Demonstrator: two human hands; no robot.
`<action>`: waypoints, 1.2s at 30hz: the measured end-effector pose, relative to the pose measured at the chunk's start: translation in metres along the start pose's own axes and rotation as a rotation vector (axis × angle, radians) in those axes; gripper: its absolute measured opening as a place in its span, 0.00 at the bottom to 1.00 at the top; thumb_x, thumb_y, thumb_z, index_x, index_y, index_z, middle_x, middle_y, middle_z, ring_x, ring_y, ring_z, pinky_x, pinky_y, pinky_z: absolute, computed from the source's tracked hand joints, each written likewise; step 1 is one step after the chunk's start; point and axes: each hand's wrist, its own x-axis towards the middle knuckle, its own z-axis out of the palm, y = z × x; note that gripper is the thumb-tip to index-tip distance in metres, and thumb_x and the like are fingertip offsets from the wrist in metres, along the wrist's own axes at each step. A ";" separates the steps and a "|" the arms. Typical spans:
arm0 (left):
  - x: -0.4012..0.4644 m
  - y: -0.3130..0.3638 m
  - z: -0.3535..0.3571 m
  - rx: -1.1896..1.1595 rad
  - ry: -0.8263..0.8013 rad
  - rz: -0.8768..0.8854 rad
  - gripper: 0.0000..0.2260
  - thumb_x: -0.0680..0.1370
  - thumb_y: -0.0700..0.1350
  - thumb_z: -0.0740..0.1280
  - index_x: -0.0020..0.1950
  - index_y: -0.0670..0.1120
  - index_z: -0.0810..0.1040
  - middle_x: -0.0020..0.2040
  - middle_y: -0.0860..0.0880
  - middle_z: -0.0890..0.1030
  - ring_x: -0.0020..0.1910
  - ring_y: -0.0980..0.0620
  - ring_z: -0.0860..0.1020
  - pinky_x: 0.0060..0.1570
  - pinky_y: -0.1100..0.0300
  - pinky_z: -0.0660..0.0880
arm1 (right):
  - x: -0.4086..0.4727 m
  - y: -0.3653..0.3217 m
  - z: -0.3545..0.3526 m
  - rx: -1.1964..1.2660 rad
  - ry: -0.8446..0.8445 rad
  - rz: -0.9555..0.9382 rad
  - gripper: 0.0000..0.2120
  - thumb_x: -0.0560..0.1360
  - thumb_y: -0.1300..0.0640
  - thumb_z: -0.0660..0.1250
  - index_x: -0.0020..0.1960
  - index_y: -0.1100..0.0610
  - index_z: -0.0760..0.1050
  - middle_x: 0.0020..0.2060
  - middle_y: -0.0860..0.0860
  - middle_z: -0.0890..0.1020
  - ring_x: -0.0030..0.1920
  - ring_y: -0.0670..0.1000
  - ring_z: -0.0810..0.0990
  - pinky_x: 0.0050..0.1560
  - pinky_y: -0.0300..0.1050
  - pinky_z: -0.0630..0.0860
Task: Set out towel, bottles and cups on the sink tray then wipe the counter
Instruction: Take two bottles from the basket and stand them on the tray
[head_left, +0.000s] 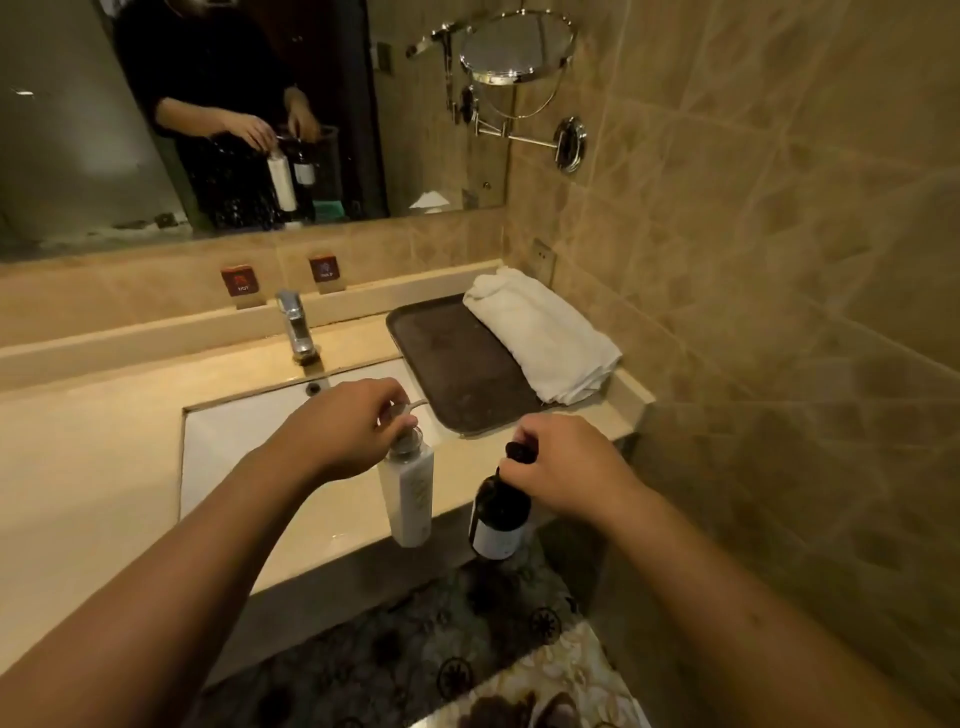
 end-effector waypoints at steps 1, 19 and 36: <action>0.016 -0.003 0.002 0.011 0.000 -0.018 0.09 0.80 0.54 0.65 0.57 0.52 0.77 0.50 0.52 0.80 0.45 0.54 0.77 0.40 0.61 0.71 | 0.018 0.006 0.002 0.021 -0.007 -0.018 0.10 0.70 0.45 0.70 0.38 0.48 0.72 0.35 0.46 0.78 0.37 0.47 0.77 0.32 0.45 0.72; 0.317 -0.031 -0.006 0.105 0.082 -0.198 0.11 0.79 0.50 0.67 0.60 0.48 0.77 0.52 0.48 0.81 0.47 0.51 0.79 0.46 0.57 0.78 | 0.333 0.071 -0.020 0.150 -0.125 -0.155 0.06 0.75 0.48 0.73 0.45 0.46 0.77 0.40 0.46 0.81 0.39 0.44 0.78 0.34 0.35 0.68; 0.490 -0.145 0.021 0.103 0.092 -0.097 0.13 0.79 0.54 0.66 0.60 0.49 0.76 0.50 0.48 0.81 0.44 0.51 0.76 0.41 0.56 0.71 | 0.486 0.045 0.046 0.145 -0.085 -0.014 0.06 0.73 0.47 0.74 0.43 0.46 0.77 0.35 0.43 0.79 0.36 0.43 0.77 0.32 0.37 0.66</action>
